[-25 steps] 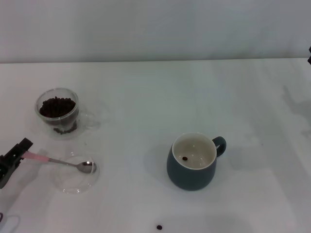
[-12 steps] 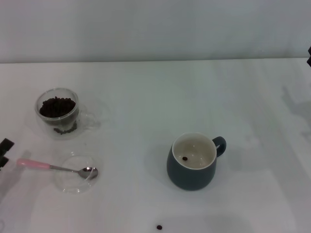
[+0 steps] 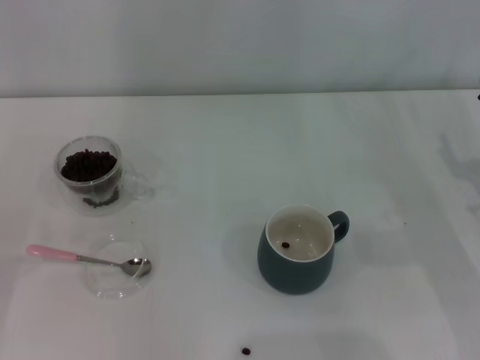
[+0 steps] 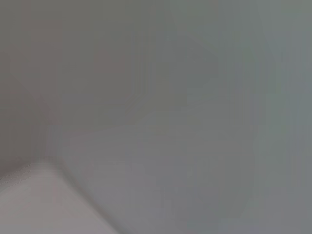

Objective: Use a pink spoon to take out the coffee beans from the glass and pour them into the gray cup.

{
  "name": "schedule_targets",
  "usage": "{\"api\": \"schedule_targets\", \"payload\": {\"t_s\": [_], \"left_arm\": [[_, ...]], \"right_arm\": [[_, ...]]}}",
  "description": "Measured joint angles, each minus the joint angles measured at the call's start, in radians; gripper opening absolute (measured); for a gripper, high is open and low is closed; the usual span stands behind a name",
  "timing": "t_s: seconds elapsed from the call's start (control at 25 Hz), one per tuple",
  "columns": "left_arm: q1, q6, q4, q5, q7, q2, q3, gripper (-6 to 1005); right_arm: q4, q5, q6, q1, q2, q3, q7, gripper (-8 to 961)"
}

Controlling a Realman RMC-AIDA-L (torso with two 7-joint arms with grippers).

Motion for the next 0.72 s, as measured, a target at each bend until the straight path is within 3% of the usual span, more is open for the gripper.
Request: {"api": "schedule_targets", "payload": {"t_s": [0.28,0.4,0.72], "left_arm": [[-0.031,-0.011,0.001,-0.022,0.42,-0.01,-0.093,890],[-0.077,-0.071,-0.007,-0.03,0.648,-0.028,-0.119,890],[-0.151,-0.211,-0.004,-0.032,0.827,-0.075,-0.2,891]], "right_arm": [[0.032,0.001,0.004,-0.001,0.0,0.0,0.0,876],[0.049,0.001,0.007,-0.002,0.0,0.0,0.0,876],[0.091,0.001,0.014,-0.003,0.0,0.0,-0.005,876]]}}
